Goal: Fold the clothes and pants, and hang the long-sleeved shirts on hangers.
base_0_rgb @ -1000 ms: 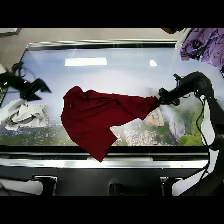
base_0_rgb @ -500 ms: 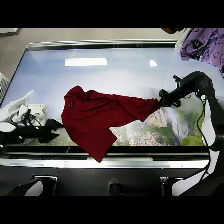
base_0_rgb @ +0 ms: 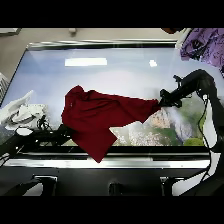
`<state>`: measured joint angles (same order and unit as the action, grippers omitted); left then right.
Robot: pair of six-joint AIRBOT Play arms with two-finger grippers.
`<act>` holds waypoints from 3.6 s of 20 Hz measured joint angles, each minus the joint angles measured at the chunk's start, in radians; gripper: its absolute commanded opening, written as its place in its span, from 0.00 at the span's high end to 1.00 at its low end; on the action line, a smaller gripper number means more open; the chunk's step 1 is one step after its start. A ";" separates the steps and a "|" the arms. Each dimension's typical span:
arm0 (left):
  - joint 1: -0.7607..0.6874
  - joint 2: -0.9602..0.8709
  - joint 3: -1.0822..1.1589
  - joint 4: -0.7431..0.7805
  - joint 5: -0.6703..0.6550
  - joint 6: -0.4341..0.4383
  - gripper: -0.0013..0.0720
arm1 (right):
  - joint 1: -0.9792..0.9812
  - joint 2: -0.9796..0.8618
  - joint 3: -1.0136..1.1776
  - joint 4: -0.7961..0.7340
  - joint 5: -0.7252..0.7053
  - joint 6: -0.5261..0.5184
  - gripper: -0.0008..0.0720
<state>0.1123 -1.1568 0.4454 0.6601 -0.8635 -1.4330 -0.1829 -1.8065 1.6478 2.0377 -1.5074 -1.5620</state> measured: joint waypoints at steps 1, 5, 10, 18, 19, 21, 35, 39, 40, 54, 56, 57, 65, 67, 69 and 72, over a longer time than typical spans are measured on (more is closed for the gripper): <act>-0.018 -0.022 0.015 0.014 0.008 0.005 0.96 | 0.000 0.003 0.000 0.000 -0.003 0.004 0.94; -0.041 -0.051 0.156 0.010 -0.025 0.034 0.96 | 0.001 0.043 0.002 0.032 -0.004 0.037 0.94; 0.024 -0.039 0.625 0.085 -0.138 0.019 0.96 | 0.001 0.172 0.148 0.067 0.072 0.074 0.94; 0.223 0.042 1.571 0.215 -0.447 -0.083 0.96 | 0.001 0.546 0.444 -0.028 0.015 0.139 0.94; 0.241 0.082 1.602 0.246 -0.466 -0.094 0.96 | 0.001 0.613 0.452 -0.042 0.003 0.138 0.94; 0.270 0.182 1.611 0.326 -0.488 -0.116 0.96 | 0.001 0.731 0.461 -0.061 -0.013 0.141 0.94; 0.165 -0.044 1.364 0.345 -0.512 -0.141 0.96 | 0.001 0.485 0.255 0.025 -0.031 0.273 0.94; 0.041 -0.363 1.324 0.390 -0.454 -0.138 0.96 | 0.024 0.185 0.167 0.036 0.076 0.273 0.94; 0.013 -0.441 1.320 0.394 -0.432 -0.138 0.96 | 0.037 0.111 0.157 0.043 0.124 0.273 0.94; 0.026 -0.665 1.319 0.416 -0.370 -0.208 0.10 | -0.061 -0.088 0.187 0.087 0.336 0.153 0.55; 0.084 -0.591 1.266 0.442 -0.410 -0.201 0.10 | -0.117 -0.067 0.170 0.068 0.223 0.085 0.55; 0.107 -0.551 1.223 0.449 -0.417 -0.200 0.10 | -0.137 -0.060 0.148 0.063 0.171 0.054 0.55; 0.181 -0.251 0.694 0.367 -0.319 -0.190 0.11 | -0.142 -0.038 -0.119 0.158 0.160 -0.055 0.55; 0.183 -0.216 0.613 0.346 -0.298 -0.190 0.11 | -0.107 -0.042 -0.145 0.172 0.217 -0.061 0.55; 0.184 -0.198 0.565 0.332 -0.284 -0.189 0.11 | -0.072 -0.045 -0.159 0.179 0.283 -0.061 0.55; 0.185 -0.185 0.533 0.303 -0.275 -0.167 0.11 | -0.039 -0.048 -0.168 0.185 0.383 -0.052 0.55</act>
<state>0.2970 -1.3418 0.9783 0.9634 -1.1381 -1.6005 -0.2222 -1.8542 1.4799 2.2227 -1.1244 -1.6138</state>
